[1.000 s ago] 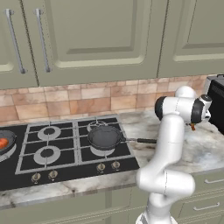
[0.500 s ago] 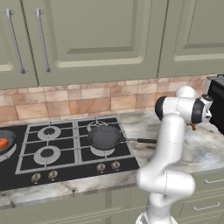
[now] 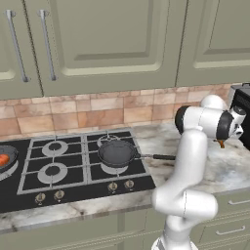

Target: Place both pans onto different burners. Then place the squash and the chicken drumstick on different pans.

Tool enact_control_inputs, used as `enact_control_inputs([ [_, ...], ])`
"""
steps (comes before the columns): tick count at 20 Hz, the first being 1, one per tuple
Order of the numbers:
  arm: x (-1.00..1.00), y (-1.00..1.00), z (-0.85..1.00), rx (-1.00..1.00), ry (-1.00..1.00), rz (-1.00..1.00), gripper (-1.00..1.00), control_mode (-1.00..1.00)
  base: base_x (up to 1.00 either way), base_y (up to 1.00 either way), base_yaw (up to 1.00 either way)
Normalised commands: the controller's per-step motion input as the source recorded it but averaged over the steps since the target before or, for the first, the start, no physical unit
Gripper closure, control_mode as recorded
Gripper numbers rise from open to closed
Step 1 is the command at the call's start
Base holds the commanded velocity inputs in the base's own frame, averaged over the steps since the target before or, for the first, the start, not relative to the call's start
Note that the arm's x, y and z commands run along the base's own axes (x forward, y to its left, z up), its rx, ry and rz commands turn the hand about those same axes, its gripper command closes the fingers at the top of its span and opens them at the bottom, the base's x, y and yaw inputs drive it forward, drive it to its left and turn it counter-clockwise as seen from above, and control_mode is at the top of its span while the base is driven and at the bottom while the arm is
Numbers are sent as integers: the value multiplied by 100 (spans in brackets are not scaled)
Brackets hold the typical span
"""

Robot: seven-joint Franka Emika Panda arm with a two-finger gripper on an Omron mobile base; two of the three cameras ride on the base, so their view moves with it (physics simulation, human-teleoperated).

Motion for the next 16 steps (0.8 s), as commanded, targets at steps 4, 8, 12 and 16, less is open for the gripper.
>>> enact_control_inputs([
  [4,-35,0,22,0,-1,0,100,-100,0,0,0],
  [8,-46,0,6,0,0,0,100,-100,0,0,0],
  [12,-44,0,0,0,0,0,100,-100,0,0,0],
  [16,-42,0,3,0,0,0,100,-100,0,0,0],
])
